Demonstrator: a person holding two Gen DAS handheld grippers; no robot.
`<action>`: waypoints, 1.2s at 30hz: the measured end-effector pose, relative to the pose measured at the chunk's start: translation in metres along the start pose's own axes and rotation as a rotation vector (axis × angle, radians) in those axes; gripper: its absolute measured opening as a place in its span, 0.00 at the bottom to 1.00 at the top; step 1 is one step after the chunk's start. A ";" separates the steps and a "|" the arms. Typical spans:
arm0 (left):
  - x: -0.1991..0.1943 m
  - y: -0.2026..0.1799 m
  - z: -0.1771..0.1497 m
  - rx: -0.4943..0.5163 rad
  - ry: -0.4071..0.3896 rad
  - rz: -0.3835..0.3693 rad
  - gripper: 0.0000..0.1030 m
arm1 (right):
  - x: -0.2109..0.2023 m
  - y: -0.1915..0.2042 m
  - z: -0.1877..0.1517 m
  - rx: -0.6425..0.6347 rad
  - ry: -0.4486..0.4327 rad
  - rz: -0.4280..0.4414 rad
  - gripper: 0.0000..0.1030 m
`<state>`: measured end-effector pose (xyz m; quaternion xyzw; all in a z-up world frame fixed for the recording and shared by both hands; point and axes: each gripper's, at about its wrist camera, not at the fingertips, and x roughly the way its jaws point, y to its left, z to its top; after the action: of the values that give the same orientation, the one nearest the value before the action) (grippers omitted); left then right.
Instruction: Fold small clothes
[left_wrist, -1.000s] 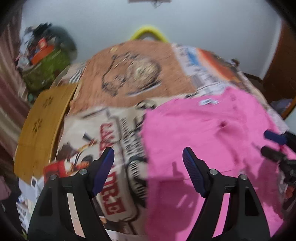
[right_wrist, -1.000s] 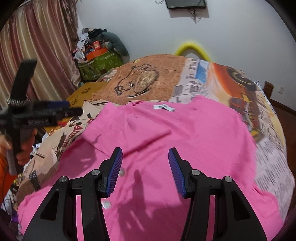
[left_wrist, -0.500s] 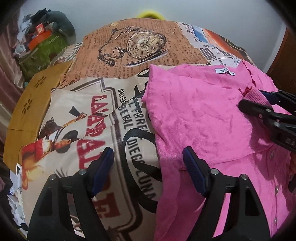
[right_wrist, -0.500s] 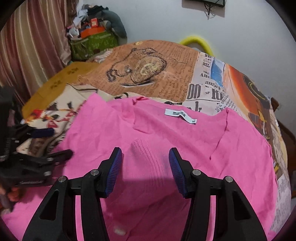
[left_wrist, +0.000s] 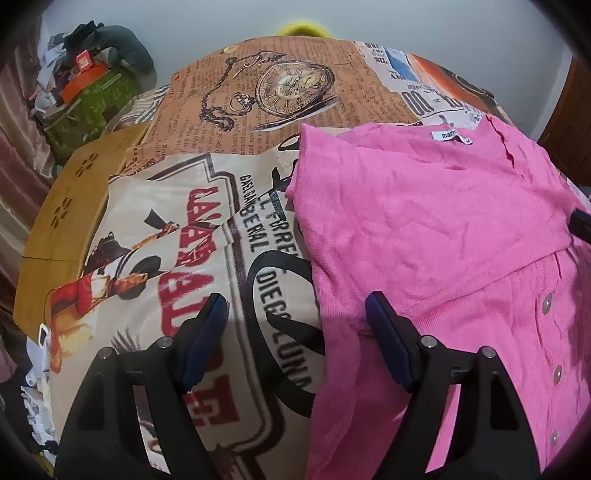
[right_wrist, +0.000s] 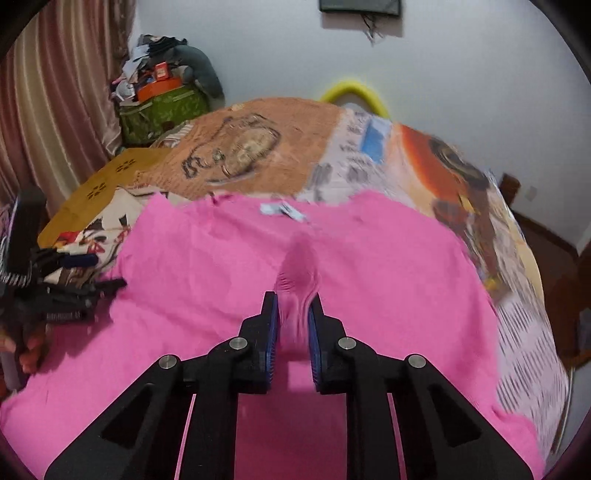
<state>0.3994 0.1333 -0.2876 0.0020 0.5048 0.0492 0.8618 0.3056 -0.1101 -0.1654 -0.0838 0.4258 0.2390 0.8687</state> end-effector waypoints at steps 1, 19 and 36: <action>0.000 0.000 0.000 0.002 0.003 0.002 0.76 | -0.002 -0.004 -0.004 -0.002 0.009 -0.018 0.13; -0.016 -0.077 0.032 0.153 -0.013 -0.002 0.75 | 0.005 0.002 0.020 0.033 -0.037 0.193 0.39; -0.047 -0.088 -0.013 0.199 -0.017 -0.099 0.75 | 0.013 0.004 -0.007 -0.057 0.123 0.176 0.39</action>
<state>0.3731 0.0409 -0.2578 0.0627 0.4992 -0.0439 0.8631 0.3048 -0.1046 -0.1795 -0.0855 0.4770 0.3209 0.8137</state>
